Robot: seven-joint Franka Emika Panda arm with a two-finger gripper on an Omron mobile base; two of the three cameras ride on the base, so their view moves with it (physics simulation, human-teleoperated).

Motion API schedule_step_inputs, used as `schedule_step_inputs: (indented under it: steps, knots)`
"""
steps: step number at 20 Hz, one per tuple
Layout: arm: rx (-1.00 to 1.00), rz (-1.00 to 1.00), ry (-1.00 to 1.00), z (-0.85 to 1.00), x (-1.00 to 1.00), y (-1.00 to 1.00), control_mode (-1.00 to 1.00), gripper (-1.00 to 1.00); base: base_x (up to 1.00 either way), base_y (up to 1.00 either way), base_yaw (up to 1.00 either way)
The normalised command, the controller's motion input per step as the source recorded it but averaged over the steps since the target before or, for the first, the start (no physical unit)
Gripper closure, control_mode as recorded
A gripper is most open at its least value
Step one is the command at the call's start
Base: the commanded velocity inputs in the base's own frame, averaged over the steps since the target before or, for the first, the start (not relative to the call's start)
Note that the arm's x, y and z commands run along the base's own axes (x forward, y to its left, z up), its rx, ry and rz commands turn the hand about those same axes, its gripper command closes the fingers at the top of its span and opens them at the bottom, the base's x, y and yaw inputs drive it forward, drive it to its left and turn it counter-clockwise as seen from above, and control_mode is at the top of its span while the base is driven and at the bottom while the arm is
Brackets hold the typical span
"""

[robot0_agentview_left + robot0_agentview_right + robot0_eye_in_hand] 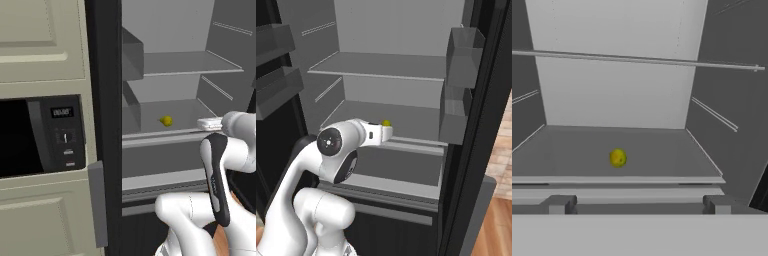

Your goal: Retrieve the kiwi and pear from the fridge and place them into the bowl on the dining table.

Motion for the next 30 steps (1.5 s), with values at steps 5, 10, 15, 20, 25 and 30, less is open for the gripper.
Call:
schedule_step_inputs:
  steps: [5,10,15,20,25,30]
  knots:
    - [0.00,0.00,0.00,0.00,0.00,0.00,1.00,-1.00,0.00,0.00,0.00]
    - [0.00,0.00,0.11,-0.01,0.16,0.09,-1.00,-1.00,0.00,0.00,0.00]
    - [-0.01,-0.01,0.27,-0.13,0.39,0.27,-1.00,-1.00,0.00,0.00,0.00]
    - [0.00,-0.01,0.15,-0.19,0.37,0.16,-1.00,-1.00,0.00,0.00,0.00]
    - [0.00,0.00,0.00,-0.28,0.41,0.00,-1.00,-1.00,0.00,0.00,0.00]
    - [0.01,0.00,0.00,-0.38,0.45,0.00,-1.00,-1.00,0.00,0.00,0.00]
